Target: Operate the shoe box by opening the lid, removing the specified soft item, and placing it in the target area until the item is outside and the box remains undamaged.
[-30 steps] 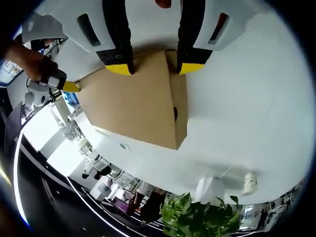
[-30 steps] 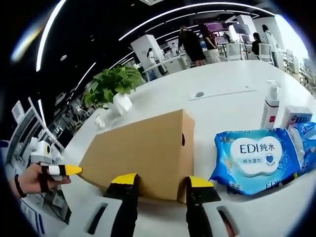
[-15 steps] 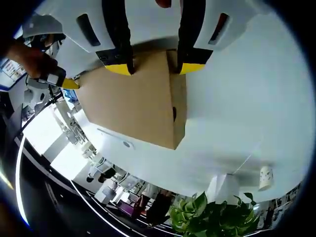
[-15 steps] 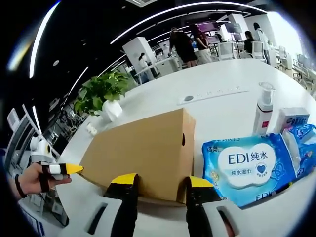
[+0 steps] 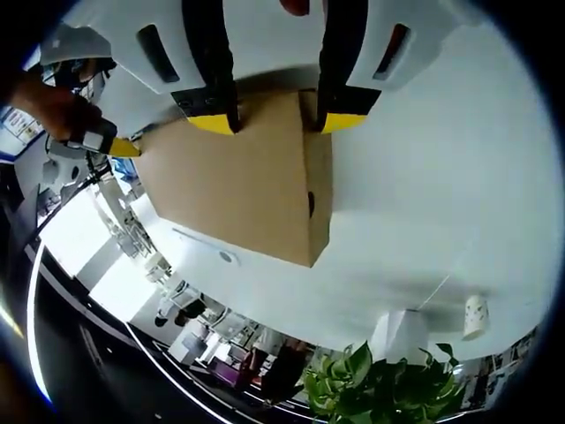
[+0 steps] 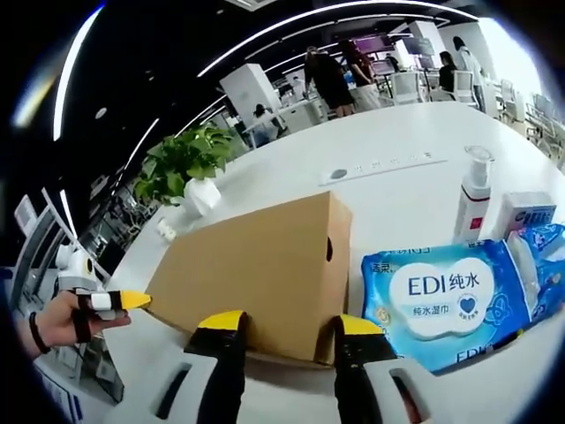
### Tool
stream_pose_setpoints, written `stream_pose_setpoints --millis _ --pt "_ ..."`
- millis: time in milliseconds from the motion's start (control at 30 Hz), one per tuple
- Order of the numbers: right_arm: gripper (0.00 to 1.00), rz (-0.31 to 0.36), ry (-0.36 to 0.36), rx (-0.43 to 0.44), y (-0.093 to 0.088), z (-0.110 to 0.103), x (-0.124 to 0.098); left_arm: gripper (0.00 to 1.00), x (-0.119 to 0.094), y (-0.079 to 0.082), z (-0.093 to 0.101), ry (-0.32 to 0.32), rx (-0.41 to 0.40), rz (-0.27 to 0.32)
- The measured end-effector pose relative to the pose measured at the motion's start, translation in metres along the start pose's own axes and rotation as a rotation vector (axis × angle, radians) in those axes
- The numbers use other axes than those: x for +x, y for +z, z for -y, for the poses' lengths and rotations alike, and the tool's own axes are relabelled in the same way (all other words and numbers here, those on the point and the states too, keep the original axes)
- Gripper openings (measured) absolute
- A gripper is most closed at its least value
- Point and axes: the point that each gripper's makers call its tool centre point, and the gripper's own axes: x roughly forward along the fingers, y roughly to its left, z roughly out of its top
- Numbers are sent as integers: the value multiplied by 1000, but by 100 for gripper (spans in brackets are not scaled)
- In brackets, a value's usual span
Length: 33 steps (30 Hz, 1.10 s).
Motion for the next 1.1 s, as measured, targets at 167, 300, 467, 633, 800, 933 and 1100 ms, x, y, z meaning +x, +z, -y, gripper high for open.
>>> stream_pose_setpoints --millis 167,300,467,633,800,933,1100 --pt "46 -28 33 -36 -6 -3 -8 42 -8 -2 0 2 -28 43" --pt "49 3 45 -81 -2 2 -22 44 -18 -6 5 0 -19 64" --pt "50 3 34 -78 -4 19 -39 45 -30 -11 10 8 -3 81" --pt "50 21 22 -89 -3 35 -59 46 -43 -15 14 28 41 106" --pt "50 54 13 -84 -1 46 -81 46 -54 -20 22 25 55 125" --pt "50 73 11 -98 -3 51 -99 46 -63 -27 31 23 81 138" --pt "52 88 1 -127 -7 58 -119 48 -72 -37 45 8 119 144"
